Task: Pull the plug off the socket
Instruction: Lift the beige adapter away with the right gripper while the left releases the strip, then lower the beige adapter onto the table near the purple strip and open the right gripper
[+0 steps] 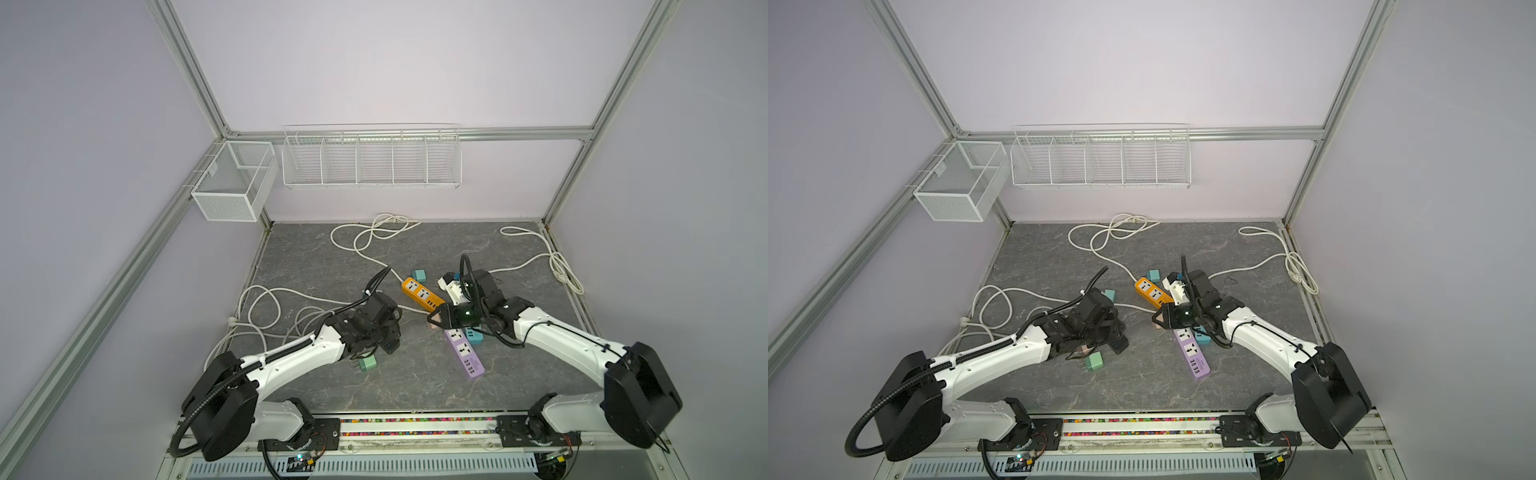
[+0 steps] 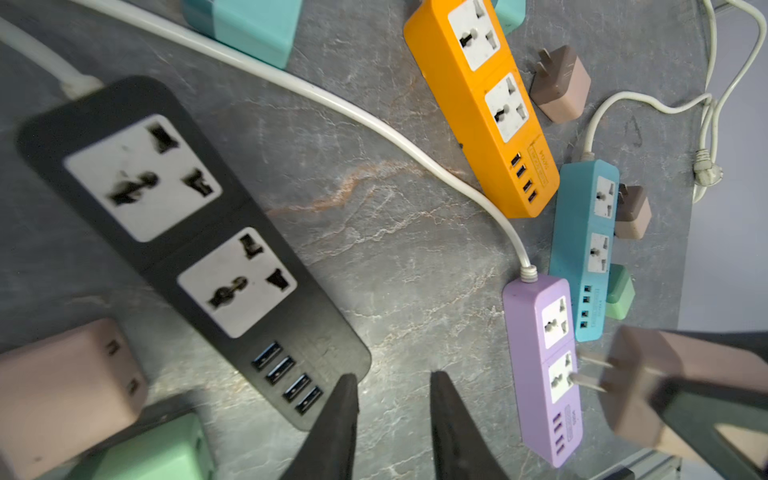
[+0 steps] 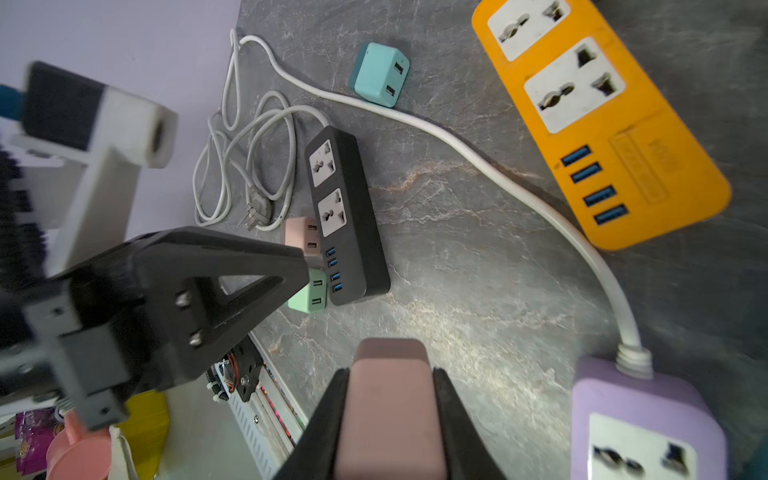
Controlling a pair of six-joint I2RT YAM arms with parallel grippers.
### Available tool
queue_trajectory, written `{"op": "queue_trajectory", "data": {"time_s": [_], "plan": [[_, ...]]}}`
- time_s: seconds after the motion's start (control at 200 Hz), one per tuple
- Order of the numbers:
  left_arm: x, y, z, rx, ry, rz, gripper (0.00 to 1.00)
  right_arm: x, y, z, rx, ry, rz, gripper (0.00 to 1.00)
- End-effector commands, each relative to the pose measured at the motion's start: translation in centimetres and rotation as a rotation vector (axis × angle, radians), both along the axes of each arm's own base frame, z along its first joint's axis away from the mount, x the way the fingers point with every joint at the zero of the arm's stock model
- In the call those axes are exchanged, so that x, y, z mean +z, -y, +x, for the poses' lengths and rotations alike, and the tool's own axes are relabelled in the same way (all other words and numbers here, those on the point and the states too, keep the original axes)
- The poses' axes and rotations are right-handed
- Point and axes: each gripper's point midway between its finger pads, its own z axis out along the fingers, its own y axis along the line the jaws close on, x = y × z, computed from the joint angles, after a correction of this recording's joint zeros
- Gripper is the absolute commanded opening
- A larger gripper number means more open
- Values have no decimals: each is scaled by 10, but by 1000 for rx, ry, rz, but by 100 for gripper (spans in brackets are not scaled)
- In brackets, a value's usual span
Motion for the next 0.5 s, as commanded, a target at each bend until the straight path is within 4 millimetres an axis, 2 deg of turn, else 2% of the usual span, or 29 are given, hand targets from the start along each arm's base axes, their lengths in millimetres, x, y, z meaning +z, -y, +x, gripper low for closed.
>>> {"op": "queue_trajectory", "data": {"time_s": [0.0,0.135,0.25,0.495], "plan": [[-4,-29,0,38,39,89,33,-9,-21,7,-10,5,59,23],[-3,-43,-1,73,59,79,35,-34,-38,-1,40,-58,54,24],[-7,-47,-3,90,56,62,35,-59,-41,-9,64,-117,26,25],[-13,-44,-3,96,47,40,35,-78,-39,-8,48,-140,-4,27]]}}
